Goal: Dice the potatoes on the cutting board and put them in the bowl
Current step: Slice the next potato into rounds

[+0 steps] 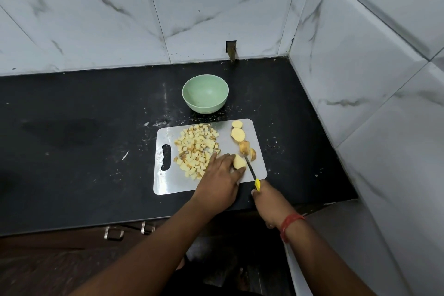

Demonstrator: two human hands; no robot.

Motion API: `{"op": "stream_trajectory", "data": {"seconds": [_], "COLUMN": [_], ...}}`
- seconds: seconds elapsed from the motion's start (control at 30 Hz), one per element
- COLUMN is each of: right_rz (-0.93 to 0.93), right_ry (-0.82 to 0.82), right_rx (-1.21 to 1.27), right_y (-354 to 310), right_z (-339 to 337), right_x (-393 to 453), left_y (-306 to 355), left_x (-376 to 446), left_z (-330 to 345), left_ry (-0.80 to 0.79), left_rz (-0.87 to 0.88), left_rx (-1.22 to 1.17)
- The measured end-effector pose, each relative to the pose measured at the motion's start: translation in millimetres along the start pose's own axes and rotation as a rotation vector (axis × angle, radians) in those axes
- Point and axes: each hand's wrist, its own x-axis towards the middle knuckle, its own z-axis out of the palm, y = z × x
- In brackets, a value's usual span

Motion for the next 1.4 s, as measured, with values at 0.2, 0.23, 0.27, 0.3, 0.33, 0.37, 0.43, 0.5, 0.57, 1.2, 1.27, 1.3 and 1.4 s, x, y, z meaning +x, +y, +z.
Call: {"op": "stream_trajectory", "data": {"seconds": [0.2, 0.23, 0.27, 0.3, 0.33, 0.37, 0.43, 0.5, 0.57, 1.2, 1.27, 1.3, 1.4], "right_rz": [0.017, 0.026, 0.037, 0.049, 0.056, 0.056, 0.048, 0.044, 0.043, -0.128, -0.121, -0.117, -0.105], "right_ry": [-0.041, -0.049, -0.058, -0.068, -0.075, -0.079, -0.081, -0.086, -0.086, 0.044, 0.056, 0.06, 0.04], "right_rx": [0.104, 0.127, 0.157, 0.187, 0.204, 0.208, 0.201, 0.209, 0.203, -0.226, -0.249, -0.265, -0.289], "right_y": [2, 1, 0, -1, -2, -3, -4, -4, -3, -1, -1, -2, -6], "right_z": [0, 0, -1, -2, -3, -4, -5, -5, -5, -4, -2, -1, 0], "right_x": [5, 6, 8, 9, 10, 12, 14, 14, 13, 1, 3, 4, 7], "left_y": [5, 6, 8, 8, 9, 9, 8, 6, 5, 0, -2, -2, -3], "left_x": [5, 5, 5, 6, 7, 7, 7, 5, 0, -8, -7, -7, -7], "left_z": [2, 2, 1, -1, -3, -4, -5, -3, 0, 14, 15, 16, 18], "left_ry": [0.003, 0.029, 0.051, 0.071, 0.089, 0.099, 0.094, 0.078, 0.07, 0.01, 0.005, 0.007, 0.014], "left_rz": [-0.047, -0.042, -0.046, -0.055, -0.06, -0.055, -0.005, 0.045, 0.046, -0.009, -0.014, -0.012, 0.0], "left_rx": [-0.003, -0.011, -0.017, -0.021, -0.018, -0.007, 0.03, 0.047, 0.023, 0.0, -0.013, -0.017, -0.014]}}
